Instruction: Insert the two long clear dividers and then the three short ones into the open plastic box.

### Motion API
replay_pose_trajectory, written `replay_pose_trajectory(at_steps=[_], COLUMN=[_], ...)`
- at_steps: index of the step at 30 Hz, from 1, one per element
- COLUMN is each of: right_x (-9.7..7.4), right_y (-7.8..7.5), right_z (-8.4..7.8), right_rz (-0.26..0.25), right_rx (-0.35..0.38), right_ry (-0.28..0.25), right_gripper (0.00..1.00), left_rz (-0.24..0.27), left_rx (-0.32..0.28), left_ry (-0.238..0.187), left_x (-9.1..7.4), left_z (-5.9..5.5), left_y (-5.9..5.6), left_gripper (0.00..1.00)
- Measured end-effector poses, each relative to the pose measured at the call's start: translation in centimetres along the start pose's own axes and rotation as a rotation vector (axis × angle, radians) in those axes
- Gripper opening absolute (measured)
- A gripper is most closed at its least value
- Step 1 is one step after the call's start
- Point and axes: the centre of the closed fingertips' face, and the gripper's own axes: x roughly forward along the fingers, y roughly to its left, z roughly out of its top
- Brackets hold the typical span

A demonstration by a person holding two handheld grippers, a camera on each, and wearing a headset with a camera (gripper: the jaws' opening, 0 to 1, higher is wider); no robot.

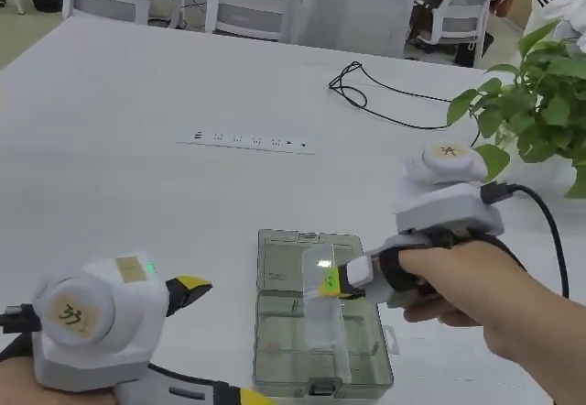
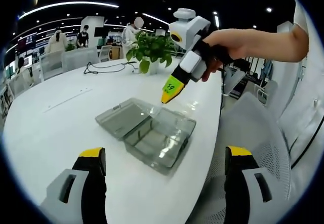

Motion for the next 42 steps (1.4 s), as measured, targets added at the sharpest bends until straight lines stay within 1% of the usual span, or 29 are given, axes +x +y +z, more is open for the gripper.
replay_pose_trajectory(at_steps=[3,5,7,10,17,21,23,27,36,42], right_x=[0.6,0.9,1.4,2.1,3.4,3.9,4.1,4.4,4.7,4.9], right_y=[0.1,-0.2,-0.7,-1.4,-2.0,-2.3,-2.5,-2.5,-2.7,-2.8], right_z=[-0.6,-0.8,-1.2,-1.6,-2.6,-2.8,-2.9,-2.9,-2.9,-2.9], right_rz=[-0.002,-0.013,-0.028,-0.044,-0.052,-0.067,-0.067,-0.074,-0.089,-0.102], right_rx=[0.021,0.03,0.048,0.065,0.121,0.132,0.14,0.137,0.122,0.098], right_ry=[0.045,0.06,0.086,0.109,0.142,0.153,0.157,0.163,0.16,0.152], right_gripper=[0.07,0.07,0.07,0.07,0.07,0.07,0.07,0.07,0.07,0.07], left_rz=[-0.01,-0.012,-0.014,-0.015,-0.016,-0.019,-0.02,-0.019,-0.021,-0.021], left_rx=[0.003,0.006,0.003,-0.003,-0.017,-0.028,-0.028,-0.031,-0.043,-0.044], left_ry=[0.006,0.009,0.004,-0.005,-0.021,-0.021,-0.028,-0.032,-0.038,-0.038], left_x=[0.0,0.0,0.0,0.1,0.1,0.2,0.2,0.2,0.2,0.2], left_z=[-0.3,-0.5,-0.4,-0.4,-0.5,-0.6,-0.6,-0.6,-0.6,-0.6], left_y=[-0.1,-0.1,-0.1,0.0,0.0,0.0,-0.1,0.0,-0.1,-0.1], left_gripper=[1.0,1.0,1.0,1.0,1.0,0.99,0.99,1.0,0.99,0.99])
